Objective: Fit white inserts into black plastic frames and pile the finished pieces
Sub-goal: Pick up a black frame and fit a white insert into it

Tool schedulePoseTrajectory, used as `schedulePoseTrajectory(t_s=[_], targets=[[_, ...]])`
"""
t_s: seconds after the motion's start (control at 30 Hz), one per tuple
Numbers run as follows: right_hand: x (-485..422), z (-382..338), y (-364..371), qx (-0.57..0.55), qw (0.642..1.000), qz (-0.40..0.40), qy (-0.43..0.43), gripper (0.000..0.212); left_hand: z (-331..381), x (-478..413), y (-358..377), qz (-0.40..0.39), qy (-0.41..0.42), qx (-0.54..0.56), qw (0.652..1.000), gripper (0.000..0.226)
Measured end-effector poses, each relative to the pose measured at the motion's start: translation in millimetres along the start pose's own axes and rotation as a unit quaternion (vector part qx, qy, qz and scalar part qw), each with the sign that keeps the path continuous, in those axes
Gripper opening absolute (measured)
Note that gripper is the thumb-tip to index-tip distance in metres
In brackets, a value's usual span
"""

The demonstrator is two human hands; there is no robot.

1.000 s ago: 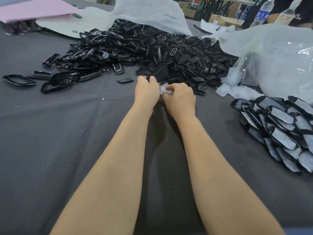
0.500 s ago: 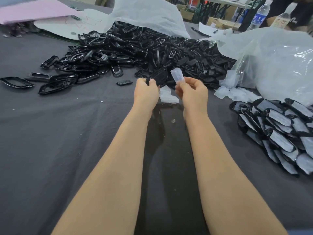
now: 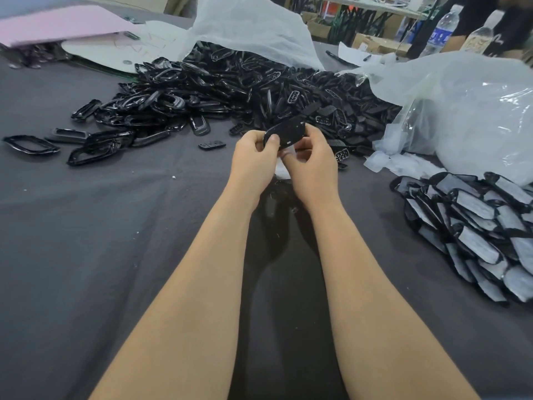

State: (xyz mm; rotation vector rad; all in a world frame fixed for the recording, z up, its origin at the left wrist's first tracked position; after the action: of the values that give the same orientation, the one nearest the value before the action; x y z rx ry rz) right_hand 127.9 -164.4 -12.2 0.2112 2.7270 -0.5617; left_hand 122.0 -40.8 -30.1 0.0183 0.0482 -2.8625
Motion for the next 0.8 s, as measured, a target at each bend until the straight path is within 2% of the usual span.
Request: schedulePoseTrajectory(t_s=[0.07,0.13,0.23,0.4,0.5,0.63,0.8], targets=[[0,-3,0,0.0,1.0,-0.015,-0.006,0.012,2,1,1,-0.006,0.009,-0.005,1.0,0.011],[0,-2,-2,0.008,1.0,-0.019,0.0,0.011,2,1,1,-0.002,0.015,-0.009,1.0,0.01],[-1,6,-8,-0.009,0.999,0.014,0.038,0.01,-1,-1,-3,0.018,0.01,-0.005,1.0,0.01],[2,23,-21,-0.185,0.966,0.109,0.142,0.016,-7,-1,-10,0.043,-0.016,0.093,0.995,0.017],[3,20,-24,-0.241,0.953,0.123,0.136,0.028,-6,1,-12,0.045,-0.006,0.095,0.994,0.019],[3,13,-26,-0.244,0.953,0.132,0.121,0.011,-4,1,-12,0.047,0.006,0.067,0.997,0.016],[2,4,-20,-0.223,0.967,0.087,0.082,0.021,-4,2,-10,0.042,0.004,0.057,0.997,0.011]])
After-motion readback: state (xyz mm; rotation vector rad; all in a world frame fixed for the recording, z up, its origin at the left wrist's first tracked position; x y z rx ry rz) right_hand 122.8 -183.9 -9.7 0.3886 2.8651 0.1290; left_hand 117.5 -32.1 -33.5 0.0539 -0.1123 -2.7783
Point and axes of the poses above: each hand's wrist, its own x-axis away from the middle knuckle, its own y-axis out of the palm, z = x × y, the point moved 8 cm from there along -x, towards the middle knuckle, and after that the axes turned 2 degrees about -x, right-handed, at the moved point
